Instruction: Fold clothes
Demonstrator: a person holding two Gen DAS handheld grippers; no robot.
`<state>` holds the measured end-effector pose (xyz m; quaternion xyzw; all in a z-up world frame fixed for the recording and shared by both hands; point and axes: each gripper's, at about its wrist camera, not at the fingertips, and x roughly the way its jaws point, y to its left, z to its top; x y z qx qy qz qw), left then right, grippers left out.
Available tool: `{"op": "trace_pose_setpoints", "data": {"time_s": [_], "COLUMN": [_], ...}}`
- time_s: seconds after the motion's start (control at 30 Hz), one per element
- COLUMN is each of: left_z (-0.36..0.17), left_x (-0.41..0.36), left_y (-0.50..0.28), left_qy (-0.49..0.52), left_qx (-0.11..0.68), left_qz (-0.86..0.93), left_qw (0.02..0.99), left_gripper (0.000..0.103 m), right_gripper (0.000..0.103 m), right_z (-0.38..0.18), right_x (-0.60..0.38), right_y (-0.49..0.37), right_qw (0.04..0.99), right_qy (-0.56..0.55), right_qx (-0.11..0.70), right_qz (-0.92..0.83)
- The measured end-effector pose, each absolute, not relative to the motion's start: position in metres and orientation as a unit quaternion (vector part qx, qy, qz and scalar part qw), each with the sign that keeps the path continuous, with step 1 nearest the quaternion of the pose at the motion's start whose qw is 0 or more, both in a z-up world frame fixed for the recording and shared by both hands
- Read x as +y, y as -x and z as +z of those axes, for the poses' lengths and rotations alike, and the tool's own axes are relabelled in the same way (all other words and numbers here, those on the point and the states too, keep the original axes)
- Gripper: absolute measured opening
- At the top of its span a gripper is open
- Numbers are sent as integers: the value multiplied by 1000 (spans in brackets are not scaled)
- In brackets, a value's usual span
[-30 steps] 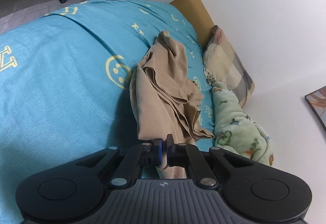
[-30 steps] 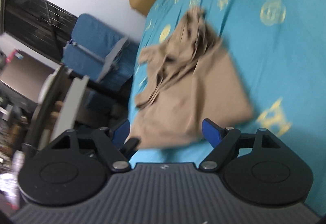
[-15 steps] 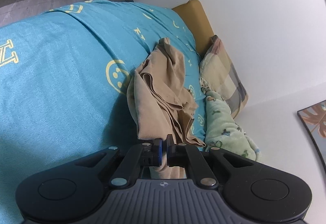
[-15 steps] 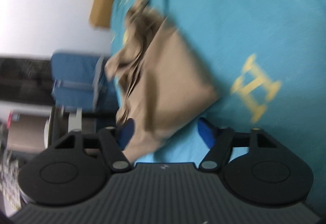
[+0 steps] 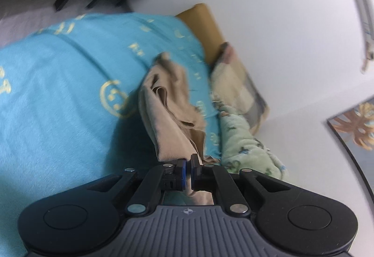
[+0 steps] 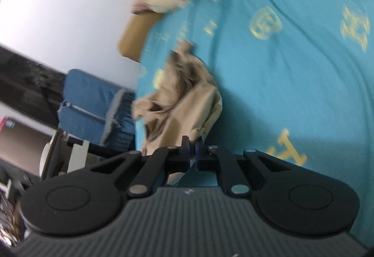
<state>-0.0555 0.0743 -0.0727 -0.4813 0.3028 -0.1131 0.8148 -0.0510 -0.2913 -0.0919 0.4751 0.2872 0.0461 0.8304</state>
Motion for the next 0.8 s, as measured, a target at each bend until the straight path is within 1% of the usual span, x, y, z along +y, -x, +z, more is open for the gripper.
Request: {"op": "trace_pose_setpoints", "data": {"time_s": [0.1,0.27,0.5,0.57,0.63,0.8], "left_z": [-50,-15,12,16,19,25], "left_x": [74,74,68,65,64,59], "left_y": [74,130,206,205,195,123], "left_qy": [467,451,433,430,431,421], "left_qx": [283,256,225,229,237,269], "left_qz": [-133,-163,-191,-188,-184,-154], "left_qw": [828,839,852,852,851,852], "left_gripper": [3,3,3,3,3,4], "right_gripper": [7,7,7,7,7,7], "right_z": [-62,-28,-13,-10,-6,3], "right_x": [-288,-292,-292,-291,-291,-296], "right_y": [70,117,208,216,205,139], "right_qw": [861,879,890,895,896,890], "right_qy": [-437,-422,-426,-421,-419,-419], "right_qx": [250,203,138,125,132,175], "right_qz": [64,84,83,76,67,50]}}
